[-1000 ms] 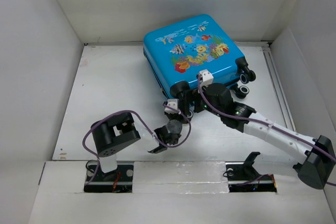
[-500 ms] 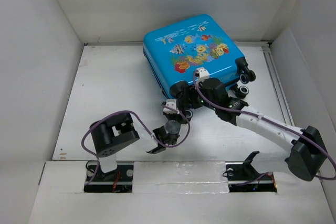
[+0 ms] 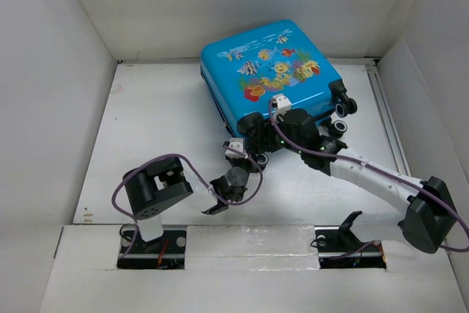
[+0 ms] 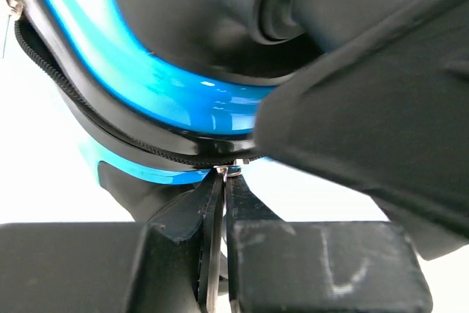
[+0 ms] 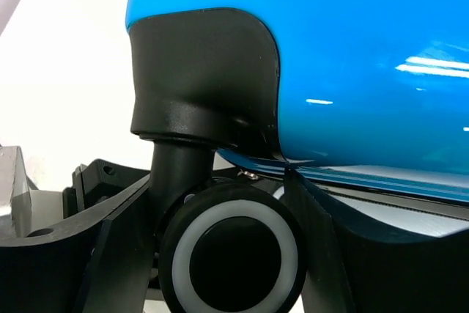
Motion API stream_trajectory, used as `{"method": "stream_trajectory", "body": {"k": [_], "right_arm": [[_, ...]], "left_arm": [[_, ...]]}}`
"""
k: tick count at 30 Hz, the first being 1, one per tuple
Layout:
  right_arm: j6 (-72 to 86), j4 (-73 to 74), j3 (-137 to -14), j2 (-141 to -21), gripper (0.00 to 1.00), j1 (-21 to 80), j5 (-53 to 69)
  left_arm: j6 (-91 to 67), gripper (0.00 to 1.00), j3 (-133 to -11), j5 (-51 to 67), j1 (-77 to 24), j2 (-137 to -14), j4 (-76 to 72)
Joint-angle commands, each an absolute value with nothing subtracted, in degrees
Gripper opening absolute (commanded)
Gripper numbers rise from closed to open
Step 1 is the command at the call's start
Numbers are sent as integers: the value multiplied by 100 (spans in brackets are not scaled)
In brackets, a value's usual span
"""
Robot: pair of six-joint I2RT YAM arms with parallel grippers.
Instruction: Pack the luggage
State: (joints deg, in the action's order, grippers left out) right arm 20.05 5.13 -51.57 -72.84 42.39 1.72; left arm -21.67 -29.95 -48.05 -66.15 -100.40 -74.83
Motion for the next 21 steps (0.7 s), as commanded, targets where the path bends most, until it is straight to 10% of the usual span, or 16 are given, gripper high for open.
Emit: {"method": "stream_trajectory", "body": {"k": [1,21], "right_arm": [[1934,492,-5055,-6804,0,4096,-290],[1819,729,-4447,-5783,0,3858,-1]], "left_arm": [[-2039,0,-2761,-5264,-6398,-9686,-7813],[-3216,0,-2101,-5345,-5055,-8358,-5862]]}}
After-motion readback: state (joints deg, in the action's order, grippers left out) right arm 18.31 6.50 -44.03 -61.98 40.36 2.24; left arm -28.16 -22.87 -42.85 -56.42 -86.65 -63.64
